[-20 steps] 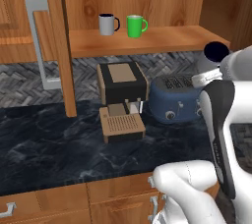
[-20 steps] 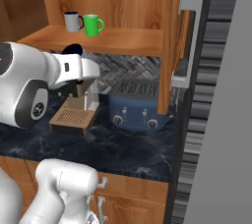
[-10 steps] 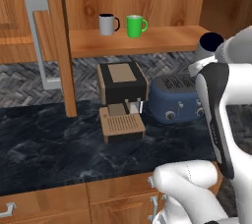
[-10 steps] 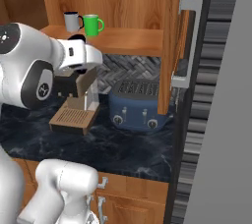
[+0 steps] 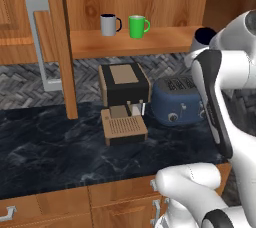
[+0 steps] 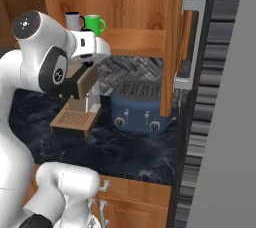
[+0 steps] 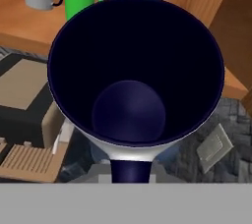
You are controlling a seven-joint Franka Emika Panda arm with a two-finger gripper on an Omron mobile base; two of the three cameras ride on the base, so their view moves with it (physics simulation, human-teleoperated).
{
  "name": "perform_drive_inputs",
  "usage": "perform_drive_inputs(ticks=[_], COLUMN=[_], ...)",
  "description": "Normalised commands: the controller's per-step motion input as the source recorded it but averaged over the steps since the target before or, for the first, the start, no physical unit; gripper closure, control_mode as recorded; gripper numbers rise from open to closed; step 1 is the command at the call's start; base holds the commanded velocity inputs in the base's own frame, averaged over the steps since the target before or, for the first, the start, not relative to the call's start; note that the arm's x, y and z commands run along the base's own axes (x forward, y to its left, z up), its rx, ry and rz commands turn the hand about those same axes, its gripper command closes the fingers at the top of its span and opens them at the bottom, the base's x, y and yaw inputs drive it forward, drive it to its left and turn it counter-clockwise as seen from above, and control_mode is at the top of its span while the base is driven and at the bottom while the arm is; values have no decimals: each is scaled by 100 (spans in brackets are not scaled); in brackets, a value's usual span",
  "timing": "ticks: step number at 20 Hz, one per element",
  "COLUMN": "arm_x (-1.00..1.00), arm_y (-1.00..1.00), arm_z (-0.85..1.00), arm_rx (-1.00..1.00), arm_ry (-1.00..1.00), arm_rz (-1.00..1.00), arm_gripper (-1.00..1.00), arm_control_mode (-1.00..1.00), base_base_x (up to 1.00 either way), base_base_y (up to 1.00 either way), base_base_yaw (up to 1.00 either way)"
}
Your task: Pick the mug on the counter and place it in the cabinet with the handle facing the right, like the mugs already inside.
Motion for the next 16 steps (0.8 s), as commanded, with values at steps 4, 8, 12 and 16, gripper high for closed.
perform_drive_inputs(ticks=[4, 8, 12, 16], arm_x=[53, 51, 49, 44], arm_y=[0, -3, 0, 0], arm_z=[-6, -4, -1, 0], arm_rx=[8, 6, 1, 0], arm_ry=[3, 2, 2, 0], arm_rz=[3, 2, 3, 3], arm_gripper=[100, 100, 100, 100], arm_control_mode=[-100, -100, -100, -100], base_base_x=[0, 0, 0, 0], base_base_y=[0, 0, 0, 0], base_base_yaw=[0, 0, 0, 0])
